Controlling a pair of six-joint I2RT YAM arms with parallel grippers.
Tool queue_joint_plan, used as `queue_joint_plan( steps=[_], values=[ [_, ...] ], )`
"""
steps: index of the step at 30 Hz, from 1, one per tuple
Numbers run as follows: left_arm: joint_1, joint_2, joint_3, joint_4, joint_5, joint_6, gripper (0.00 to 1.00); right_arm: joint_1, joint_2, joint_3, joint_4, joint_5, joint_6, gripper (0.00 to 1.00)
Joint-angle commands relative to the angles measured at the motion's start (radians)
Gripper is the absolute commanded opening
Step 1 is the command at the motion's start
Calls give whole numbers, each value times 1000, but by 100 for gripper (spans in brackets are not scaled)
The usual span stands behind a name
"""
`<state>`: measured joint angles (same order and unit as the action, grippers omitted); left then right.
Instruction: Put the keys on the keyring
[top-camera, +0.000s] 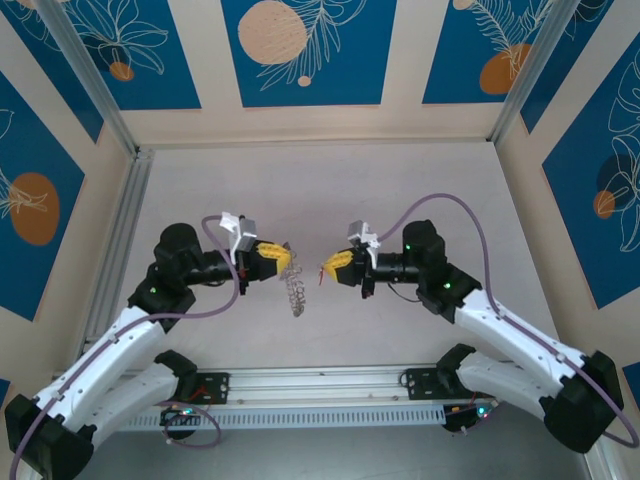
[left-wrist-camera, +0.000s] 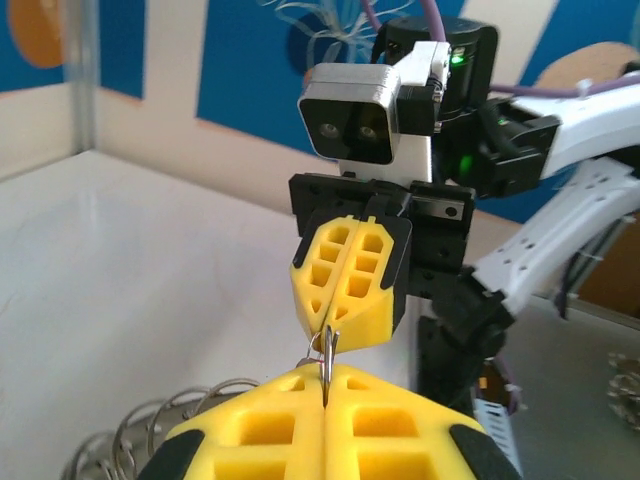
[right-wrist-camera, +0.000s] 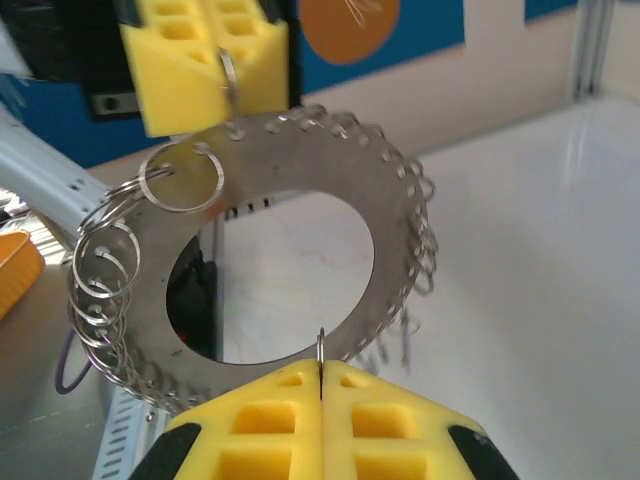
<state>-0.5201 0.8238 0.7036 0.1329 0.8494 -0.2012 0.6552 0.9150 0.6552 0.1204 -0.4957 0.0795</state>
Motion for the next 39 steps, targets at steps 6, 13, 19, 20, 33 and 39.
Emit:
queue_joint_plan(
  steps=[6,13,19,20,33,39],
  values=[
    [6,76,150,100,259,-46,0,12,-72,68,8,-68,-92,0],
    [6,159,199,116,320,-27,0,9,-69,109,67,-29,-106,0],
    [7,219,207,211,346,-70,0,9,-43,138,114,-24,-127,0],
    [6,228,210,215,348,-67,0,9,-39,142,119,-29,-129,0],
    [15,276,203,287,349,-102,0,13,-33,130,168,-28,-111,0],
    [15,270,201,271,337,-88,0,19,-31,129,166,-18,-117,0]
  ],
)
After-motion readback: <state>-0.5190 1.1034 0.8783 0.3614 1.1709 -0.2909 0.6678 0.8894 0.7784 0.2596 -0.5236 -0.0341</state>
